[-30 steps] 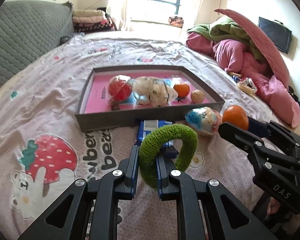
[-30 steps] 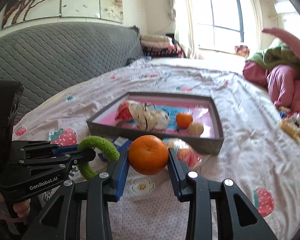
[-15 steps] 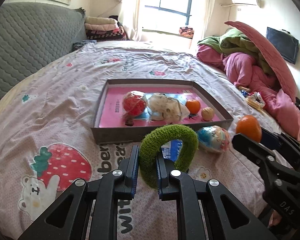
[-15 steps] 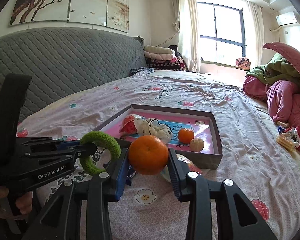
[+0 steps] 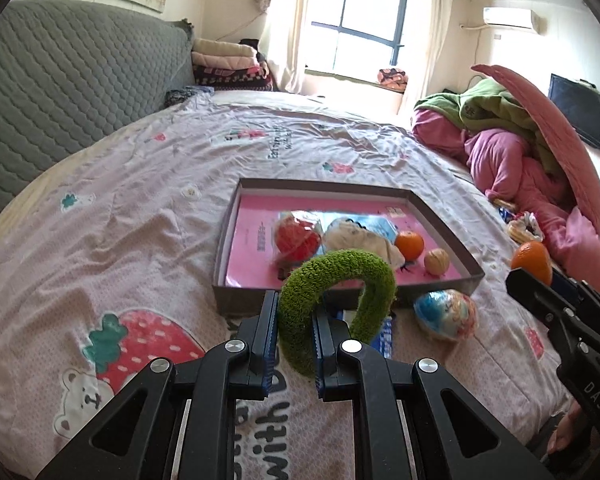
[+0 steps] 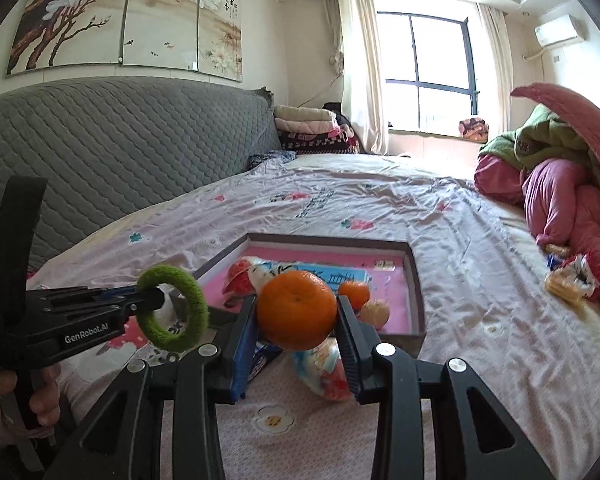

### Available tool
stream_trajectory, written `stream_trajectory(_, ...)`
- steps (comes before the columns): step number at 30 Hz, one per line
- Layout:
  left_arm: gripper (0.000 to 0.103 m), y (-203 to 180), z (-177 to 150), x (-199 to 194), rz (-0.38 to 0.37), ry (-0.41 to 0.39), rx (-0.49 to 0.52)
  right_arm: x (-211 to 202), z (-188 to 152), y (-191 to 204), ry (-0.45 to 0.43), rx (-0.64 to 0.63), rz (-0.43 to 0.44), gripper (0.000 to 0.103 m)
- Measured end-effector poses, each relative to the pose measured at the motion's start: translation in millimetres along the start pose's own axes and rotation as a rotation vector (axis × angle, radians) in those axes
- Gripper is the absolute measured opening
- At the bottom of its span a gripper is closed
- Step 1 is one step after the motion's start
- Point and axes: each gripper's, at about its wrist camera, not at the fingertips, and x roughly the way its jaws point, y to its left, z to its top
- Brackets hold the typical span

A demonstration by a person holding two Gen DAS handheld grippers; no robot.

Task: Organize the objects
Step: 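Lift and carry the green ring and orange over the tray with both tools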

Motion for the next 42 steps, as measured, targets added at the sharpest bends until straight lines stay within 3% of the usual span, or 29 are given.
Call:
stream_trajectory(31, 0.015, 6, 47, 14, 0.060, -0.059, 0.031, 16, 46, -5, -0.087, -0.060, -0.009, 0.038)
stream_trajectory(42, 0.015, 2, 90, 25, 0.079, -0.142, 0.050, 25, 70, -4, -0.147, -0.104, -0.034, 0.038)
